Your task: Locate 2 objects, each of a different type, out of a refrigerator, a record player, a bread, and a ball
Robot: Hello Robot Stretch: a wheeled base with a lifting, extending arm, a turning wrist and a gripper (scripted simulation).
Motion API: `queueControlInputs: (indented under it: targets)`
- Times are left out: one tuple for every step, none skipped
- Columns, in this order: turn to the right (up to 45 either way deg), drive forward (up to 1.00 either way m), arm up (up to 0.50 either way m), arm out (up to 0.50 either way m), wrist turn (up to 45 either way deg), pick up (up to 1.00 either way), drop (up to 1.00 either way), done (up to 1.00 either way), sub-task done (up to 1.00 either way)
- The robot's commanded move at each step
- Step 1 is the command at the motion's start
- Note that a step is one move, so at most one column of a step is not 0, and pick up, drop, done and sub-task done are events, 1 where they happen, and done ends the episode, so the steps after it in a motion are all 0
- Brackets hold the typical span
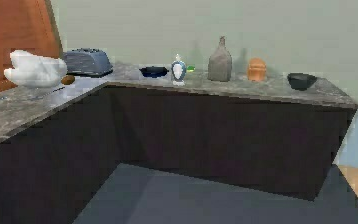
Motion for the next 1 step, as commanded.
queueControlInputs:
  targets:
    - [-3.0,0.00,0.00,0.00,0.0,0.00,0.00,0.00,0.00]
